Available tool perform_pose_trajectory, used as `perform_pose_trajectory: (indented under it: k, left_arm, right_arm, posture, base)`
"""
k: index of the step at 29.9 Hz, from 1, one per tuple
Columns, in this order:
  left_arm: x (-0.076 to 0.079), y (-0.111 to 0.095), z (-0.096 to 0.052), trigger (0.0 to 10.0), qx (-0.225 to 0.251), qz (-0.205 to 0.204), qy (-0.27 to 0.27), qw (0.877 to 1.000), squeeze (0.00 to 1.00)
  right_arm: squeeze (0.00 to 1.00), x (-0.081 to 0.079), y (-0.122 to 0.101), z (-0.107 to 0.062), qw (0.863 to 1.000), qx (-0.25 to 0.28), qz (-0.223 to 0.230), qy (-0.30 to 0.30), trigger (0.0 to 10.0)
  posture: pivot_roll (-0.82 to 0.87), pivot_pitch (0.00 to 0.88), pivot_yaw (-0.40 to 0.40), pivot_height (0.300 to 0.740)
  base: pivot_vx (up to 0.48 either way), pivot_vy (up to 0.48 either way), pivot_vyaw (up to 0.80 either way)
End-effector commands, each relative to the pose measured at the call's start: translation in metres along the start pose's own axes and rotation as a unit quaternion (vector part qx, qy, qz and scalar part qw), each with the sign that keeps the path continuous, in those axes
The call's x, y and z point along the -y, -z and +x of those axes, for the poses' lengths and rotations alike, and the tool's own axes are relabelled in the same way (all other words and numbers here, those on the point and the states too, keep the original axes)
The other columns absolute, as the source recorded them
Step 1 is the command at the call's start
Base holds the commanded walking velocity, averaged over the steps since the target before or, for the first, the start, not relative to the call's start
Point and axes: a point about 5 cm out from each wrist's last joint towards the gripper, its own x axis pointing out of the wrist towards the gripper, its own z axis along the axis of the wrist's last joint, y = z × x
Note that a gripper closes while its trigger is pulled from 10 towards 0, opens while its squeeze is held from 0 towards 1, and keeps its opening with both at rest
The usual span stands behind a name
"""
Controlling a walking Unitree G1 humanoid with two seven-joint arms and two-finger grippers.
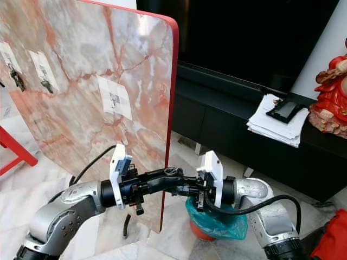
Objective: Hang keys on a hook
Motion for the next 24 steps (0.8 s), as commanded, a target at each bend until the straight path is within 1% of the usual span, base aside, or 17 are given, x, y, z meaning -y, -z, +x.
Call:
perform_pose_trajectory:
  k: [1,11,12,13,16,19,24]
  left_arm:
    - [0.007,0.005,0.004,0.0,-0.01,-0.015,0.024,1.0,0.0]
    - [0.009,0.004,0.004,0.0,-0.006,-0.017,0.03,0.999,0.0]
    - [0.009,0.001,0.005,0.0,0.004,-0.015,0.031,0.999,0.0]
    - [0.009,0.001,0.005,0.0,0.004,-0.015,0.031,0.999,0.0]
    - [0.008,-0.013,0.007,0.0,0.051,-0.007,0.028,0.998,0.0]
    - [0.009,-0.021,0.007,0.0,0.074,-0.008,0.037,0.996,0.0]
    - [0.015,-0.022,0.005,0.0,0.062,0.009,0.062,0.996,0.0]
  right_arm:
    - [0.0,0.001,-0.008,-0.001,1.0,0.006,-0.02,0.008,0.0]
    - [0.0,0.001,-0.008,-0.001,1.0,0.007,-0.02,0.006,0.0]
    - [0.0,0.001,-0.008,0.0,1.0,0.007,-0.02,0.005,0.0]
    - [0.0,0.001,-0.008,0.0,1.0,0.007,-0.02,0.005,0.0]
    - [0.0,0.0,-0.006,0.001,1.0,0.006,-0.018,0.003,0.0]
    - [0.0,-0.001,-0.004,0.002,1.0,0.006,-0.016,0.002,0.0]
    - [0.0,-0.001,0.0,0.002,1.0,0.0,-0.01,0.004,0.0]
  posture:
    - [-0.03,0.0,-0.091,0.74]
    - [-0.03,0.0,-0.092,0.74]
    - [-0.03,0.0,-0.092,0.74]
    - [-0.03,0.0,-0.092,0.74]
    - [-0.03,0.0,-0.092,0.74]
    - [-0.03,0.0,-0.092,0.74]
    - [-0.02,0.0,-0.092,0.74]
  base:
    - [0.0,0.0,0.0]
    - [0.0,0.0,0.0]
    - [0.0,0.0,0.0]
    - [0.0,0.0,0.0]
    - [0.0,0.0,0.0]
    - [0.0,0.0,0.0]
    - [0.0,0.0,0.0]
